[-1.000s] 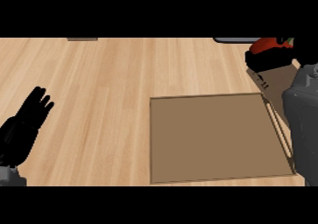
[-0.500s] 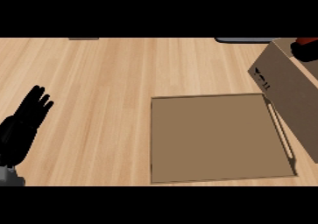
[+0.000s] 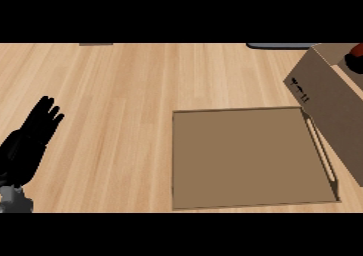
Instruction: Pick the bell pepper from the tray and place it in the cardboard box
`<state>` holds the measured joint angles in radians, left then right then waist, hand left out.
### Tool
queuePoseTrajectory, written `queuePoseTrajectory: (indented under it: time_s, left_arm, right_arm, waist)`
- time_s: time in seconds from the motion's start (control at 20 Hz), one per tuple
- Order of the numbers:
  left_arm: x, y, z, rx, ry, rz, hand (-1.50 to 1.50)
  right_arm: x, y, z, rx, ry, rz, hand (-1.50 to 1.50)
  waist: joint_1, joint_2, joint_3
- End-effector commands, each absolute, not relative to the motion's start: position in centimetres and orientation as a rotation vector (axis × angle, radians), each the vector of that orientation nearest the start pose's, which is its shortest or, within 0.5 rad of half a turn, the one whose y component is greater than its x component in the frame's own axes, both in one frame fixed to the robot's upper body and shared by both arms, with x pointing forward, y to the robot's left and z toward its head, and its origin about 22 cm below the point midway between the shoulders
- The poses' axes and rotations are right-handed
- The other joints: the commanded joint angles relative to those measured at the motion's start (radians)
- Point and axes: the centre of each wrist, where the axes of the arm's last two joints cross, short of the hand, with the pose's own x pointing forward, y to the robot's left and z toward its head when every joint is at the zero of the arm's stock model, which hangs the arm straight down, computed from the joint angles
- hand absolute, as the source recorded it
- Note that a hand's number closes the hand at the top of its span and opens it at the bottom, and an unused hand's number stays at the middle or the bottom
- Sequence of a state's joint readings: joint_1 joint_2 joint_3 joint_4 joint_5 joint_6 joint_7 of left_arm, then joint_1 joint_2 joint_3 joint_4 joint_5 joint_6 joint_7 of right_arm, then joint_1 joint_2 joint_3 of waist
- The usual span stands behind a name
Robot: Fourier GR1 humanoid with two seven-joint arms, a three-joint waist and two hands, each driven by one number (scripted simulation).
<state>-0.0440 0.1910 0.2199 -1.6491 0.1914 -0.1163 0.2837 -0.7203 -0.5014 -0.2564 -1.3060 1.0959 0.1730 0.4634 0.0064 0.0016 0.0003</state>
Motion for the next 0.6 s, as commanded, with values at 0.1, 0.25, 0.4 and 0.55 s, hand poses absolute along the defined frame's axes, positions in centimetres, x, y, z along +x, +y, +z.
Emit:
queuePoseTrajectory:
  time_s: [0.1,0.25,0.4,0.55]
  left_arm:
    - [24.6,31.3,6.9,0.046,-1.46,0.047,0.0]
    - [24.3,31.5,5.6,0.067,-1.432,0.032,0.0]
    - [24.8,32.1,5.4,0.058,-1.456,0.049,0.0]
    - [24.9,31.6,6.6,0.05,-1.46,0.025,0.0]
  right_arm:
    - [38.7,-36.9,18.6,-1.425,-1.126,0.559,1.5]
    - [38.1,-36.8,14.9,-1.336,-1.108,0.554,1.5]
    - [37.8,-38.6,12.8,-1.233,-0.961,0.534,1.5]
    - [37.9,-38.1,10.5,-1.205,-0.892,0.465,-1.5]
  waist:
    - [0.012,0.003,0.001]
    - [0.005,0.001,0.0]
    - [0.005,0.003,0.0]
    - [0.008,0.002,0.001]
